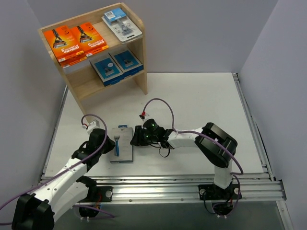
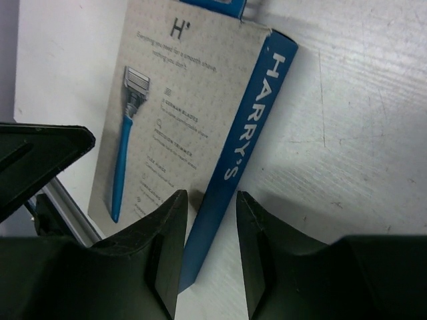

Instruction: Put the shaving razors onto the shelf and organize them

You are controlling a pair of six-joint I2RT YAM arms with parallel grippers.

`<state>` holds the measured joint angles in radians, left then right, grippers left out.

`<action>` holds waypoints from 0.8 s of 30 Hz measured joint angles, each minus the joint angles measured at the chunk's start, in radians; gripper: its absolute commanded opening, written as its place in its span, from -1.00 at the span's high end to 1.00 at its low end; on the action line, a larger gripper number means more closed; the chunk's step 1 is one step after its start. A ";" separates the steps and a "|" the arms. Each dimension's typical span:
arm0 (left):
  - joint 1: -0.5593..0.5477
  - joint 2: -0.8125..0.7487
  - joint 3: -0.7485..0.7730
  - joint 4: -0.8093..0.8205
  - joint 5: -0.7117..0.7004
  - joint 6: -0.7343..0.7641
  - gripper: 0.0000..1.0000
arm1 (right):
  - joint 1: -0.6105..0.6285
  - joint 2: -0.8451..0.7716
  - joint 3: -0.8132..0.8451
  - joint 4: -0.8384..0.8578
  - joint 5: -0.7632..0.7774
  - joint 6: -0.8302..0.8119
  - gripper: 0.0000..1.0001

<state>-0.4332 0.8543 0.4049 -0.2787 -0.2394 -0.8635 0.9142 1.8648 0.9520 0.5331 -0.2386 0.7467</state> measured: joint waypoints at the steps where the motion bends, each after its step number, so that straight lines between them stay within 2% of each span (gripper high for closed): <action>1: 0.006 0.003 -0.004 0.001 0.009 -0.008 0.95 | 0.004 0.006 0.000 -0.007 0.003 -0.002 0.38; 10: 0.011 -0.052 -0.047 0.019 0.039 -0.047 0.95 | 0.010 0.015 0.002 -0.014 0.015 -0.005 0.53; 17: 0.014 -0.134 -0.047 -0.016 -0.002 -0.050 0.95 | 0.011 0.019 0.005 -0.008 0.014 0.003 0.80; 20: 0.039 -0.118 -0.043 -0.047 -0.014 -0.051 0.95 | 0.011 0.023 0.005 0.006 0.014 0.013 0.94; 24: 0.080 -0.055 -0.044 -0.068 -0.011 -0.062 0.95 | 0.004 0.029 -0.026 0.075 0.010 0.036 0.98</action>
<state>-0.3531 0.7994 0.3611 -0.3466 -0.2504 -0.9253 0.9184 1.8942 0.9260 0.6083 -0.2291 0.7826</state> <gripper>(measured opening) 0.031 0.055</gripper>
